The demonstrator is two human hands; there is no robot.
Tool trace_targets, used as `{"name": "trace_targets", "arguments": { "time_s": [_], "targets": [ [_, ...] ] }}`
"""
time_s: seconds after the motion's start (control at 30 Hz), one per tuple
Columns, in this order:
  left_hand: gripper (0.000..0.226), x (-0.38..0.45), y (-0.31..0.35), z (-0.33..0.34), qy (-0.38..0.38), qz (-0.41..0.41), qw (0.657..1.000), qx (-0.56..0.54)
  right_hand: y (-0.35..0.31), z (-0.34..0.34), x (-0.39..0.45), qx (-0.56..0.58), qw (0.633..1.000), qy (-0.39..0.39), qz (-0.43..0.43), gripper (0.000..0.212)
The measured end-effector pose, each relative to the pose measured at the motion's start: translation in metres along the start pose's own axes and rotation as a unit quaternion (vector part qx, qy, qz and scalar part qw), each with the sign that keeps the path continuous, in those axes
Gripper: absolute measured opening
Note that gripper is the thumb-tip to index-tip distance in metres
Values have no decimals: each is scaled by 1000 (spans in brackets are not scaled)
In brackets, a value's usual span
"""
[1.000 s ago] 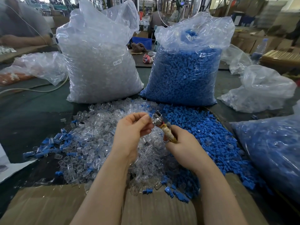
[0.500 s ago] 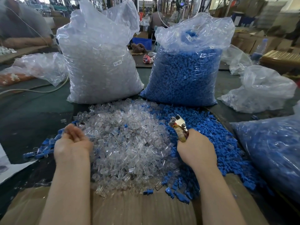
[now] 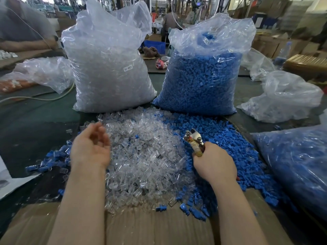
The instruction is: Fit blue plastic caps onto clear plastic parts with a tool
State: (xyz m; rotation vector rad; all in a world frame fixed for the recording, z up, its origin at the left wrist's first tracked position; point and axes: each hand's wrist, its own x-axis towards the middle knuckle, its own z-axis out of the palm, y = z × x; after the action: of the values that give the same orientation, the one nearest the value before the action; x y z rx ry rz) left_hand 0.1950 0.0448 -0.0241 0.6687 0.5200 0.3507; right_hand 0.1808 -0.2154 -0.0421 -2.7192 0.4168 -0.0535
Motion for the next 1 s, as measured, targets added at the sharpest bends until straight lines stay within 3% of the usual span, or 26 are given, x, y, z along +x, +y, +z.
{"name": "trace_targets", "arguments": {
  "time_s": [0.07, 0.13, 0.23, 0.3, 0.33, 0.37, 0.57, 0.73, 1.0],
  "targets": [
    [8, -13, -6, 16, -83, 10, 983, 164, 0, 0, 0, -1, 1000, -1, -1, 17],
    [11, -23, -20, 26, -163, 55, 912, 372, -1, 1, 0, -5, 1000, -8, -9, 18],
    [29, -36, -45, 31, -255, 91, 748, 606, -1, 1, -1, 0, 1000, -17, -16, 20],
    [47, -40, -61, 36, -253, 131, 621, 730, -2, 0, -1, -4, 1000, -21, -11, 19],
    [51, -42, -67, 37, -241, 161, 570, 769, -2, -1, -1, -12, 1000, -26, -8, 19],
    [51, -45, -71, 38, -231, 185, 542, 787, -3, -2, -1, -19, 999, -30, -7, 19],
    [36, -47, -72, 37, -232, 235, 559, 761, -4, -1, -2, -28, 999, -19, 9, 14],
    [8, -45, -71, 35, -227, 247, 611, 717, -4, -1, -3, -43, 999, -21, 16, 12],
    [12, -44, -72, 37, -227, 234, 664, 672, -6, -1, -3, -45, 999, -18, 5, 18]
  ]
}}
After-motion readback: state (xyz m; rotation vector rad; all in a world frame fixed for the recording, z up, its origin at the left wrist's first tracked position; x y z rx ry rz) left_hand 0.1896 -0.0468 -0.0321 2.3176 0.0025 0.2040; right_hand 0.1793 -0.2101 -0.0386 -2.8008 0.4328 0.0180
